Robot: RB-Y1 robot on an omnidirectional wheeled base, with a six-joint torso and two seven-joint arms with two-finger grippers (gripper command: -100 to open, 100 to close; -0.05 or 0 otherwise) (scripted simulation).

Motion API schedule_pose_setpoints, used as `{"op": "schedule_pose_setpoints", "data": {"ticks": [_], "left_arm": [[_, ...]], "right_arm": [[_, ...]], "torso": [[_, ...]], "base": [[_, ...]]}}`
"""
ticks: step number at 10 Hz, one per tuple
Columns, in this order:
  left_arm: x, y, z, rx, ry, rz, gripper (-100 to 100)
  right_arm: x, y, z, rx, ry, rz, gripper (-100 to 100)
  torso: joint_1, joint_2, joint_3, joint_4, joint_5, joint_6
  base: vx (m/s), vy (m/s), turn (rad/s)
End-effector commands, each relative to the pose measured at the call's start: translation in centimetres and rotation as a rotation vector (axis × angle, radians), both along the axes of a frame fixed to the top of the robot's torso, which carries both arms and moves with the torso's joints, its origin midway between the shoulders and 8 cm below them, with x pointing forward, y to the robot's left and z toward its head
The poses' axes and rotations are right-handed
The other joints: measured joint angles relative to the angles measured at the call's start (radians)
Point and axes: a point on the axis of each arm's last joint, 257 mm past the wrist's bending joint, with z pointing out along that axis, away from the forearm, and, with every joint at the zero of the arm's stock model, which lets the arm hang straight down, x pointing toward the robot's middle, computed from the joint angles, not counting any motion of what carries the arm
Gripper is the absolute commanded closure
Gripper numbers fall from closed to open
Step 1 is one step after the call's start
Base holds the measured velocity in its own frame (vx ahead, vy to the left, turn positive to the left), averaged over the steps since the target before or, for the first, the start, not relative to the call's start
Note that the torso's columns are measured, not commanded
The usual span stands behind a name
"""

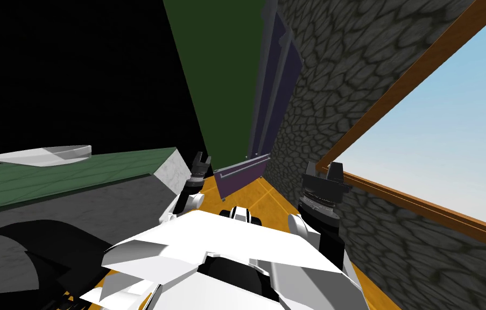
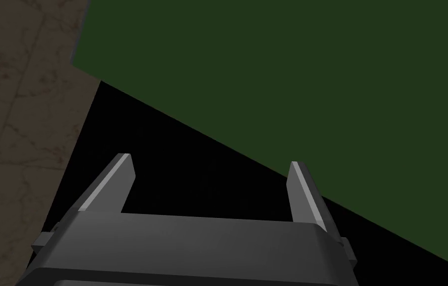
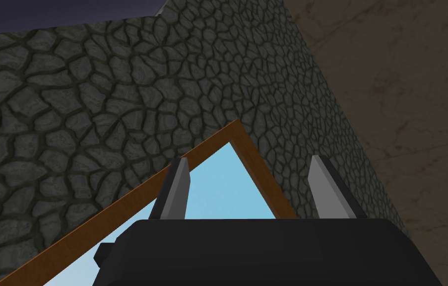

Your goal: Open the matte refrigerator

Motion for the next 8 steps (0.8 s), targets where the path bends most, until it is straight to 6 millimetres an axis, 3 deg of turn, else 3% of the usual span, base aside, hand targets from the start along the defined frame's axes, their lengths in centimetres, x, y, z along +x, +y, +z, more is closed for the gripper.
{"op": "schedule_pose_setpoints", "data": {"ticks": [1,8], "left_arm": [[0.9,0.5,-1.3,-0.019,0.011,-0.013,-100],[3.9,2.0,-4.8,-0.096,0.035,-0.048,-100]], "right_arm": [[0.0,0.0,0.0,0.000,0.000,0.000,0],[0.0,0.0,0.0,0.000,0.000,0.000,0]], "torso": [[-0.001,0.000,0.000,0.000,0.000,0.000],[0.000,0.000,0.000,0.000,0.000,0.000]], "base": [[0.058,-0.065,0.001],[0.053,-0.077,-0.002]]}}
